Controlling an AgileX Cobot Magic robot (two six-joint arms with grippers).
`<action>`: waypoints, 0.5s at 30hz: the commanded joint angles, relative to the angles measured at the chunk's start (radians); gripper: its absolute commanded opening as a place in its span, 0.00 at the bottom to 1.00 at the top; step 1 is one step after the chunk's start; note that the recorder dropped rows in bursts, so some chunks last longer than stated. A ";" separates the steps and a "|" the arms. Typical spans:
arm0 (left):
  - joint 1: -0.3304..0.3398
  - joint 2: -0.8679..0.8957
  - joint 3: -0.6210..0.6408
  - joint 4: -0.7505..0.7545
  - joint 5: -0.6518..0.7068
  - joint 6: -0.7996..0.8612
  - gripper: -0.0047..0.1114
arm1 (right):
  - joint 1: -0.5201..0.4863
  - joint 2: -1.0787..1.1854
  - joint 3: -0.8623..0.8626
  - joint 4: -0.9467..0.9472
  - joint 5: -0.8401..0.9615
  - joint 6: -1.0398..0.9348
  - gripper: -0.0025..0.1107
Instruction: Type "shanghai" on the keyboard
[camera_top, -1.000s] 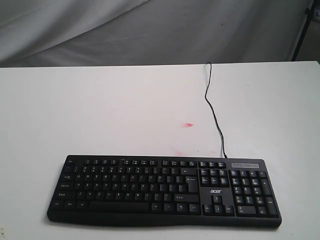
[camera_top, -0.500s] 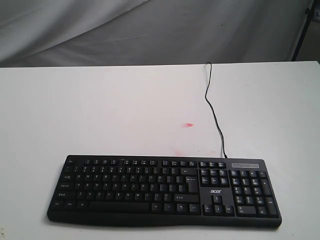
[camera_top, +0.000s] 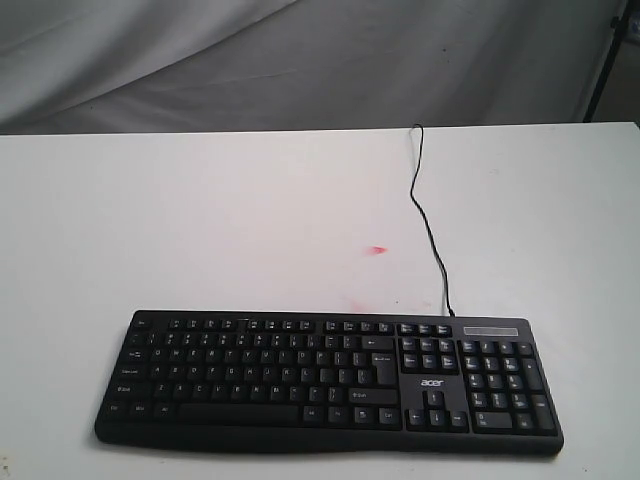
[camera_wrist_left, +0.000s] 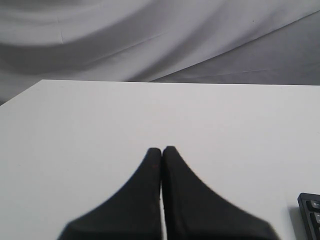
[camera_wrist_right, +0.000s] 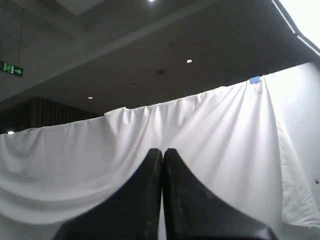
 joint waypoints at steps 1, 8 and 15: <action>-0.004 -0.005 0.005 -0.001 -0.006 -0.001 0.05 | -0.002 0.150 -0.113 -0.129 0.040 0.141 0.02; -0.004 -0.005 0.005 -0.001 -0.006 -0.001 0.05 | -0.002 0.471 -0.379 -0.296 0.033 0.230 0.02; -0.004 -0.005 0.005 -0.001 -0.006 -0.001 0.05 | -0.002 0.660 -0.721 -0.716 0.206 0.543 0.02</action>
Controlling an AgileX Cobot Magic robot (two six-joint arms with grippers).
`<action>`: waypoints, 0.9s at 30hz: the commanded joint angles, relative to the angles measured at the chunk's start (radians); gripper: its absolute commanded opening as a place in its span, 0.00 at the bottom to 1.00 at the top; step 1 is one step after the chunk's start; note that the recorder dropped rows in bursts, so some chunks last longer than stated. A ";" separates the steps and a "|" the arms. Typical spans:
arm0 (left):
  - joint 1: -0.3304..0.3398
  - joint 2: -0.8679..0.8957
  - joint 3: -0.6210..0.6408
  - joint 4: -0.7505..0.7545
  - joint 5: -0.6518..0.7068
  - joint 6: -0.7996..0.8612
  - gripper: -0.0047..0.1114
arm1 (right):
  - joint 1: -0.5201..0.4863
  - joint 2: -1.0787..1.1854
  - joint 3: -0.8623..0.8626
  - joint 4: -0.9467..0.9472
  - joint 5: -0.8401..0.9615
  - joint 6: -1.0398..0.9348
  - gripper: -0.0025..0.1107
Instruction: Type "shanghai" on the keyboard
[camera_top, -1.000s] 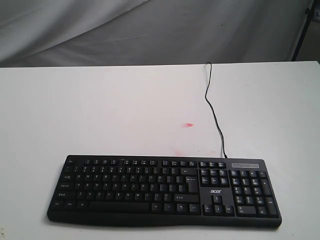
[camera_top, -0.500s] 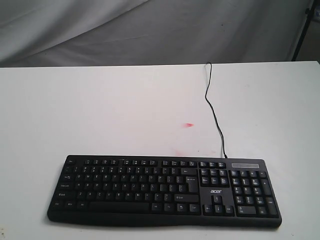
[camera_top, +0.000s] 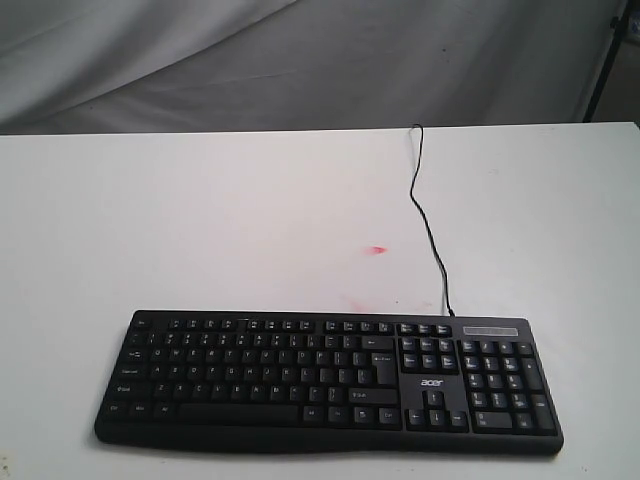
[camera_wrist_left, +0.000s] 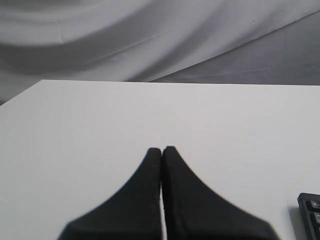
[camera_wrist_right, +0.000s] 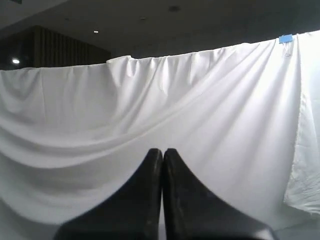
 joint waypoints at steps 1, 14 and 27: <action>-0.004 -0.005 0.005 -0.001 -0.006 -0.001 0.05 | -0.002 0.069 -0.165 -0.263 0.098 0.201 0.02; -0.004 -0.005 0.005 -0.001 -0.006 -0.001 0.05 | -0.002 0.328 -0.599 -0.923 -0.006 0.898 0.02; -0.004 -0.005 0.005 -0.001 -0.006 -0.001 0.05 | -0.002 0.462 -0.674 -0.923 0.173 0.693 0.02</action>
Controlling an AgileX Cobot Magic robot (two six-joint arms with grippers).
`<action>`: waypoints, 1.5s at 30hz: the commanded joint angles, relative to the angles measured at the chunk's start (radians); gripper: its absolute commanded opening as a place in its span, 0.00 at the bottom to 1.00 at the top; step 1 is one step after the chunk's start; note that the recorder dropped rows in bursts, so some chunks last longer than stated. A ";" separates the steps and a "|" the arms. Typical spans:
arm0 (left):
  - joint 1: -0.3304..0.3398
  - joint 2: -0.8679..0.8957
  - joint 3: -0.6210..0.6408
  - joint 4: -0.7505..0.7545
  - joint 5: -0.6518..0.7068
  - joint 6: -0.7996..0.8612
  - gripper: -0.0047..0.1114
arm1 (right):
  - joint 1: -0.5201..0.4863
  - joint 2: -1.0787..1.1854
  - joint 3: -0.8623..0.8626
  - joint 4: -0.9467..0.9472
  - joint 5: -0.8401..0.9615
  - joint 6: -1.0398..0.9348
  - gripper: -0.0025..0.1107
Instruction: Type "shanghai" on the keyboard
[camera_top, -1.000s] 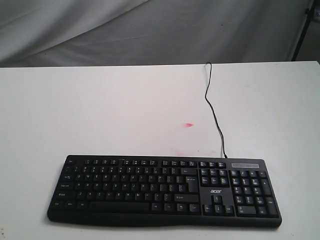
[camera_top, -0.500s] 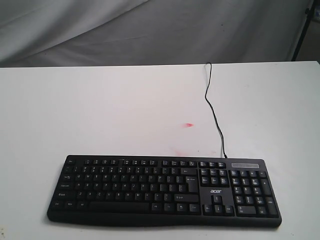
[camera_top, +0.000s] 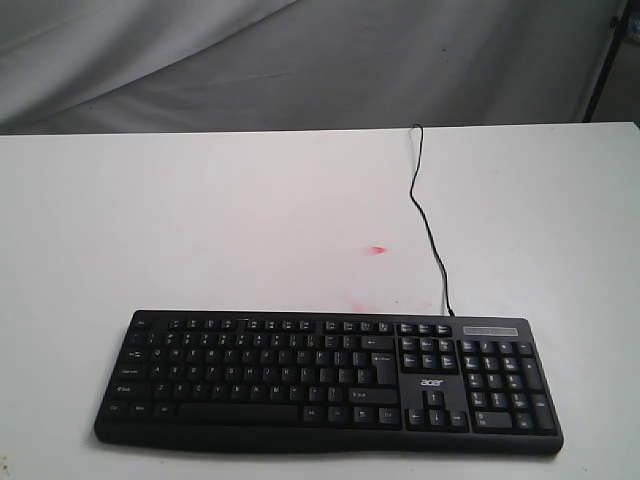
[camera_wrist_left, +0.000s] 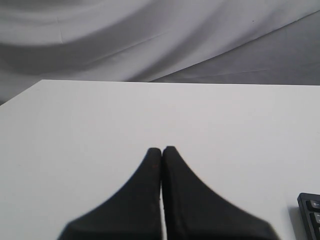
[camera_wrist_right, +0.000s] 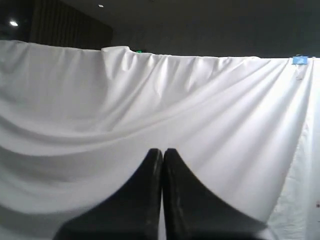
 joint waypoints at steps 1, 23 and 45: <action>-0.004 -0.005 0.005 -0.001 -0.006 -0.001 0.05 | -0.002 0.025 -0.003 -0.006 0.145 -0.134 0.02; -0.004 -0.005 0.005 -0.001 -0.006 -0.001 0.05 | -0.051 0.183 -0.146 1.945 0.823 -2.411 0.02; -0.004 -0.005 0.005 -0.001 -0.006 -0.001 0.05 | 0.040 0.392 -0.132 2.508 1.265 -2.939 0.02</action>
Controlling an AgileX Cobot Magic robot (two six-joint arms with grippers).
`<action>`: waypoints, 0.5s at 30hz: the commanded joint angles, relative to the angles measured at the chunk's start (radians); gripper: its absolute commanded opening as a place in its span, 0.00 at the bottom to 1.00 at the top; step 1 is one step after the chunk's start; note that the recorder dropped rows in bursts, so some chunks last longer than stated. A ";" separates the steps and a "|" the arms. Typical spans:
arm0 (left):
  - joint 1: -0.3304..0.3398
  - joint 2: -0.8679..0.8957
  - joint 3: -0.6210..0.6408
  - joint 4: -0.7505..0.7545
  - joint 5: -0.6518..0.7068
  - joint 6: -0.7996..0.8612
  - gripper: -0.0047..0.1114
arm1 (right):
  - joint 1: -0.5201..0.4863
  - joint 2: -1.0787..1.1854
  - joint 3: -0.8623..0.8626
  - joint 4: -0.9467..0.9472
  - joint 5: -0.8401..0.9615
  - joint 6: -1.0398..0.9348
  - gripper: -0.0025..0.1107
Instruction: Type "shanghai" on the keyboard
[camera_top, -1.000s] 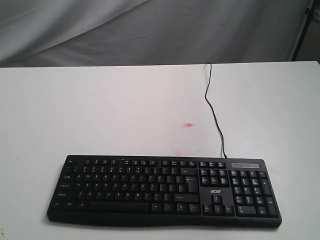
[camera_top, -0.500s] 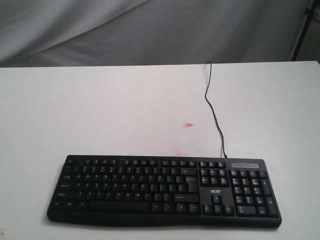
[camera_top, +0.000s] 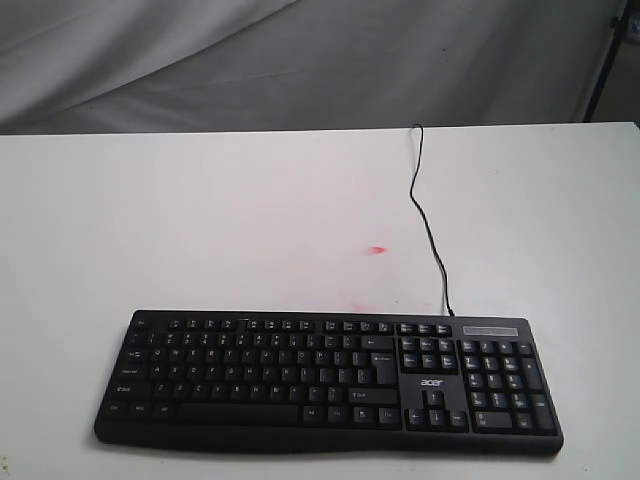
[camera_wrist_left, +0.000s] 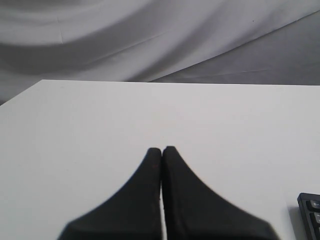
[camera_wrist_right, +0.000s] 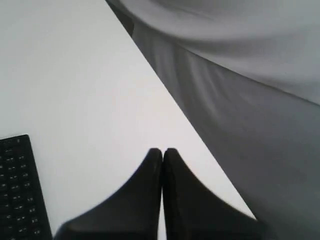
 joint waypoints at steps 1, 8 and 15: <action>-0.004 -0.005 0.005 -0.001 -0.006 -0.001 0.05 | 0.070 0.036 0.019 0.020 0.013 -0.030 0.02; -0.004 -0.005 0.005 -0.001 -0.006 -0.001 0.05 | 0.221 0.085 0.147 0.032 -0.127 -0.128 0.02; -0.004 -0.005 0.005 -0.001 -0.006 -0.001 0.05 | 0.333 0.156 0.173 0.059 -0.150 -0.151 0.02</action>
